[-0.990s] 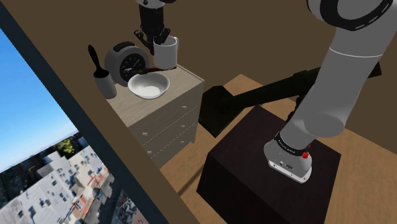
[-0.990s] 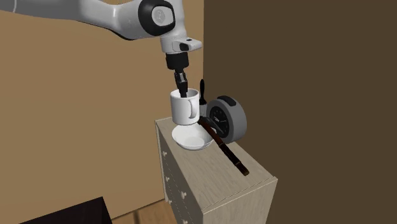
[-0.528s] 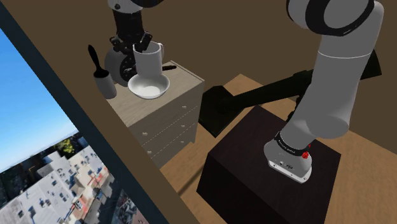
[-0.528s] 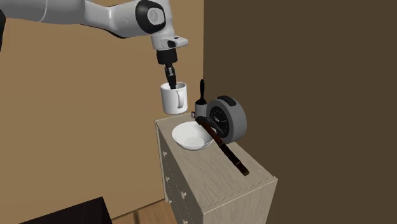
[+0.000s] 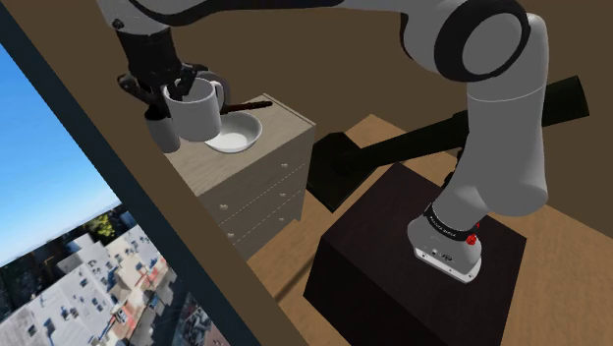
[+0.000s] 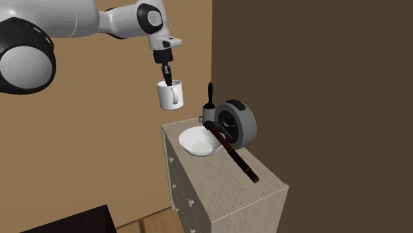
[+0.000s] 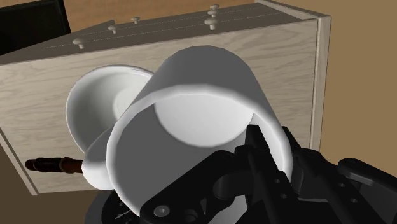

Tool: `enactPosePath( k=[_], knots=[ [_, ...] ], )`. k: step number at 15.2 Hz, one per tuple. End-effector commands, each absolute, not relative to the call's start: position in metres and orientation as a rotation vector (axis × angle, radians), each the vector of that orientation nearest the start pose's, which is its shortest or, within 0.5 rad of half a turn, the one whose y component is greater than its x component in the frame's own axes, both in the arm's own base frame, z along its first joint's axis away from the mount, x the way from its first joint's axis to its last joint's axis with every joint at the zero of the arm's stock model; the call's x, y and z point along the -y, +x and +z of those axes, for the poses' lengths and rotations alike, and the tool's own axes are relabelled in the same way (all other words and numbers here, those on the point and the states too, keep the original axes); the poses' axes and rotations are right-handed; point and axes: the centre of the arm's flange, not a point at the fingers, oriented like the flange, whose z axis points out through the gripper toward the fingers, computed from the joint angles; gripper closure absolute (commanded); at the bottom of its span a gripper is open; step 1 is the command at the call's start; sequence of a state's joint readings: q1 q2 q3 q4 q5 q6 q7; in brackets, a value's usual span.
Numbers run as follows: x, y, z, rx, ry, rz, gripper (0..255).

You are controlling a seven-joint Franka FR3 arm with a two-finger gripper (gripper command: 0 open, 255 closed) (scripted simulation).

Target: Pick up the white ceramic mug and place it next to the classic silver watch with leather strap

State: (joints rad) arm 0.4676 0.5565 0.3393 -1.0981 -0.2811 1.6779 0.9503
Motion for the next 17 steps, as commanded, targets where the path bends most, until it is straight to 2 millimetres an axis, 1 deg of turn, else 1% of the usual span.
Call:
enactPosePath(
  k=[1, 17],
  knots=[
    [-0.457, 0.555, 0.516, -0.276, -3.154, -0.178, 255],
    [-0.457, 0.555, 0.431, -0.276, -3.154, -0.178, 255]
  ],
)
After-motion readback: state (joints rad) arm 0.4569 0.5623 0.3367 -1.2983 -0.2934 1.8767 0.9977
